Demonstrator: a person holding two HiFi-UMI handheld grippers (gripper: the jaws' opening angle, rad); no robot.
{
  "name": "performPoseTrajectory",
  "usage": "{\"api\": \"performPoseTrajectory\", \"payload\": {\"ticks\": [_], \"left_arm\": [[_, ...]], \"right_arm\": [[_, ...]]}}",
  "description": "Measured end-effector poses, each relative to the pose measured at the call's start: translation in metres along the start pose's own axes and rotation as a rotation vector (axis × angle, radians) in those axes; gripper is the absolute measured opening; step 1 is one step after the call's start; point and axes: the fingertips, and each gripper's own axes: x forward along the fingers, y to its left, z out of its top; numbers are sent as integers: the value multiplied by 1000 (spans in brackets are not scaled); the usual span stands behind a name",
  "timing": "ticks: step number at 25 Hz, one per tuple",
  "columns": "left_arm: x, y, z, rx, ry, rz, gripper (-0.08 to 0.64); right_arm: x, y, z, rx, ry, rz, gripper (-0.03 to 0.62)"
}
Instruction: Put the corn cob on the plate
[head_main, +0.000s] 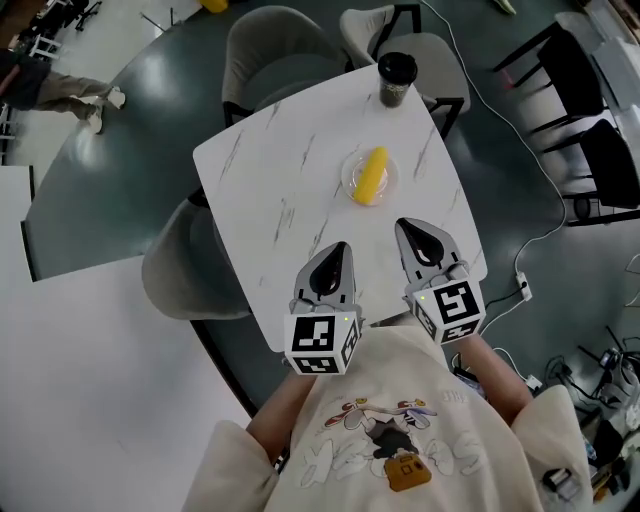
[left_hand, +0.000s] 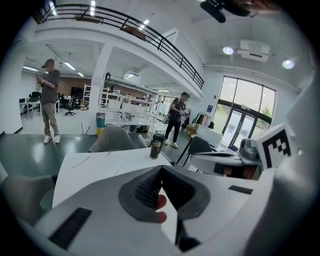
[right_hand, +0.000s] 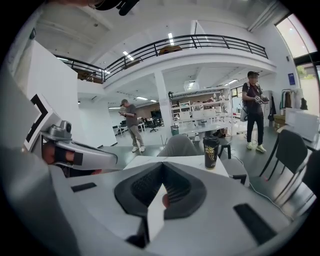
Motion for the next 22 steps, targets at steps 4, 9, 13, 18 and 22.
{"api": "performPoseTrajectory", "payload": {"ticks": [4,9,13,18,22], "left_arm": [[-13,0,7,-8,-21,3,8],[-25,1,15,-17,-49,9,8],[-36,0,21,-17,-68,15,8],[-43,-2,15,-26,-54,8,8],[-49,-5,13,-31,-54,5,8]], "right_arm": [[-14,10,27,-5,-49,3,3],[-27,26,50,-39,-93,22,4],[-33,34,55,-57,-104,30,3],[-41,42,48,-43,-96,24,3],[-43,46,49,-42,-107,17,3]]}}
